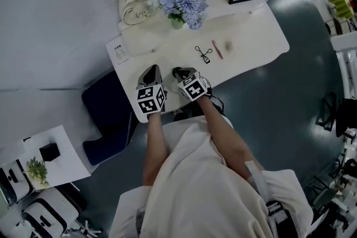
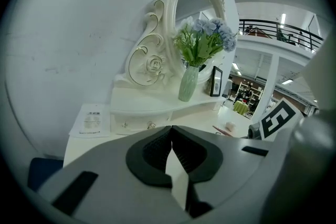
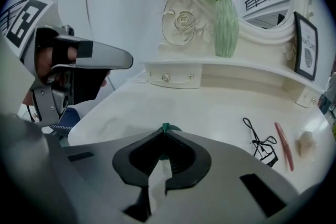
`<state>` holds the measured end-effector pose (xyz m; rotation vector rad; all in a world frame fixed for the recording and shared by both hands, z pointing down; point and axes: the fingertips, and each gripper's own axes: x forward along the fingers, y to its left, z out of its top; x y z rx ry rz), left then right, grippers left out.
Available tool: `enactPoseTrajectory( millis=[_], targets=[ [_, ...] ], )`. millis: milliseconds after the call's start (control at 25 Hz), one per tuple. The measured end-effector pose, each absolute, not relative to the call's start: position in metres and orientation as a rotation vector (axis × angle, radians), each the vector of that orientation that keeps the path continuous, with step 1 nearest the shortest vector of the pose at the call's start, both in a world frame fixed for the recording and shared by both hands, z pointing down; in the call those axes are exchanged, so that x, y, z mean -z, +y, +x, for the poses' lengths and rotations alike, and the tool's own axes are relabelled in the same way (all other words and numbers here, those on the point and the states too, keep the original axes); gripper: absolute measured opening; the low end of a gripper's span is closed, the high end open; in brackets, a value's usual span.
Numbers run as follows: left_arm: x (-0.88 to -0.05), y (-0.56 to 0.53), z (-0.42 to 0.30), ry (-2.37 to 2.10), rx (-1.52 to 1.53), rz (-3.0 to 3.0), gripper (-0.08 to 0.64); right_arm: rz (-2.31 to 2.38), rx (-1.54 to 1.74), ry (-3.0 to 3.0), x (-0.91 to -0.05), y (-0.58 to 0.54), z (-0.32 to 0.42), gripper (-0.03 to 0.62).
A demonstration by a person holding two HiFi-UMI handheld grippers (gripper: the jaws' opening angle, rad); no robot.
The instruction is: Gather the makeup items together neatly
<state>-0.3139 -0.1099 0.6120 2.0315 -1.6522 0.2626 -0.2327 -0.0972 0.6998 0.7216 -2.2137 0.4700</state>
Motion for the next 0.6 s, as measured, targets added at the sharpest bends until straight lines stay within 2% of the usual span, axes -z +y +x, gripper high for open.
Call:
enactPoseTrajectory(
  millis=[600],
  targets=[
    [-0.611, -0.128, -0.275, -1.594, -0.315, 2.091, 0.015, 1.014, -0.530, -2.241, -0.667, -0.141, -0.181, 0.046]
  ],
)
